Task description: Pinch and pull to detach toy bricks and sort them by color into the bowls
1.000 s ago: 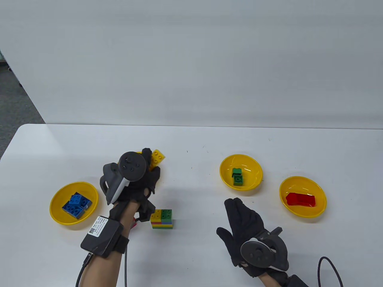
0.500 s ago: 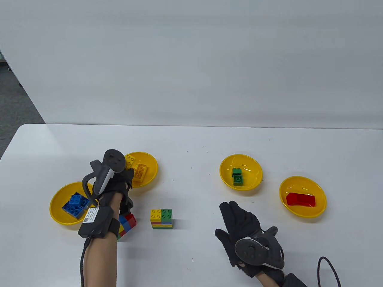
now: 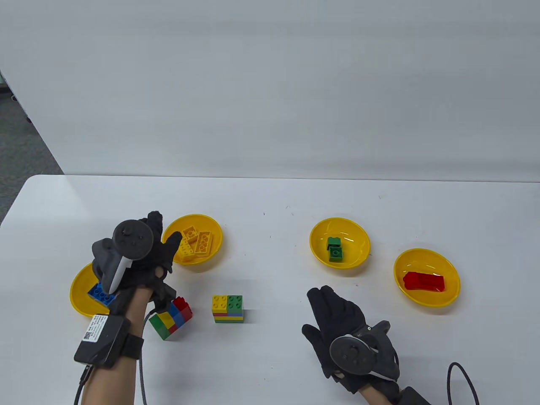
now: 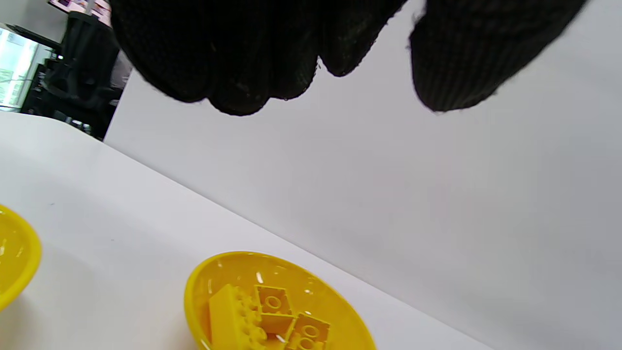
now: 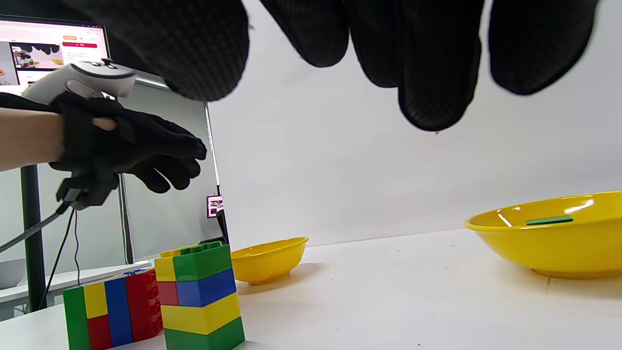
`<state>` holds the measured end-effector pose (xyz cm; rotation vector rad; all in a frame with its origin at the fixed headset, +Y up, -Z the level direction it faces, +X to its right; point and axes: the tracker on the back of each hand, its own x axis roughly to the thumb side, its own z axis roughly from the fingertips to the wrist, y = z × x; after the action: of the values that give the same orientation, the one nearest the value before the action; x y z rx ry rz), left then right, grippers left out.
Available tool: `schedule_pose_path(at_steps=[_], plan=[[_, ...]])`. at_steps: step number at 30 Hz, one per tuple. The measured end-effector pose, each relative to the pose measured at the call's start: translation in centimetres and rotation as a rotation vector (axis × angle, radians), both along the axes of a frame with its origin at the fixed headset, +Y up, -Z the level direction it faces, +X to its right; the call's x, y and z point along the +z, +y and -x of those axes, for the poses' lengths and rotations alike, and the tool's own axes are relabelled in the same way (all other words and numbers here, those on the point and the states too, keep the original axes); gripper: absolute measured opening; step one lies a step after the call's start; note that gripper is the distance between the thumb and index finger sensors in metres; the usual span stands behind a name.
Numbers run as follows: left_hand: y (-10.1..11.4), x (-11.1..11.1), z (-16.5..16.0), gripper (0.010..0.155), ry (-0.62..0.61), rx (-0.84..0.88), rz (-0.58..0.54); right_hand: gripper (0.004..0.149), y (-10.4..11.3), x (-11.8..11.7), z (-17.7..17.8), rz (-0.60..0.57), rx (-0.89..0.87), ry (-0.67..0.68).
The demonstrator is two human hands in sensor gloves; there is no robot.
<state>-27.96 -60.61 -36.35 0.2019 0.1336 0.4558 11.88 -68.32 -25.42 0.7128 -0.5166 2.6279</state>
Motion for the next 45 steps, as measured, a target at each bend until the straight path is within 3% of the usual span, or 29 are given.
schedule_pose_path(at_steps=[2,5,10,15,21,24,30,35,40,42,45], plan=[[0.3,1.7,-0.4,0.075,-0.07,0.018,0.023,0.072,0.1,0.1,0.1,-0.003,0.0,0.005],[-1.1,4.1,-1.0,0.077,-0.135,0.085,0.001,0.071,0.1,0.3,0.4,0.001,0.003,0.018],[-5.4,6.1,-2.4,0.082,-0.128,-0.377,0.082,0.069,0.1,0.5,0.8,0.004,0.018,0.031],[-9.1,6.4,-1.9,0.086,-0.136,-0.474,0.254,0.068,-0.1,0.5,0.9,0.014,0.035,0.032],[-10.5,5.6,-1.0,0.085,-0.126,-0.464,0.322,0.067,-0.4,0.4,0.9,0.03,0.047,0.024],[-10.9,5.4,-1.3,0.075,-0.132,-0.482,0.317,0.067,-0.4,0.4,0.9,0.031,0.049,0.024],[-9.8,5.9,-1.6,0.066,-0.163,-0.423,0.219,0.067,-0.3,0.5,1.0,0.03,0.054,0.024],[-6.3,8.2,-1.3,0.065,-0.244,-0.04,-0.016,0.066,-0.1,0.6,0.9,0.005,0.028,0.025],[-5.2,9.7,-2.9,0.065,-0.509,0.514,-0.159,0.065,0.7,0.8,0.9,-0.023,-0.103,0.048],[-5.5,9.8,-4.0,0.066,-0.554,0.635,-0.172,0.065,1.1,1.0,0.9,-0.013,-0.202,0.077],[-6.1,9.7,-6.2,0.066,-0.647,0.721,-0.1,0.067,1.7,1.0,1.2,0.036,-0.385,0.149]])
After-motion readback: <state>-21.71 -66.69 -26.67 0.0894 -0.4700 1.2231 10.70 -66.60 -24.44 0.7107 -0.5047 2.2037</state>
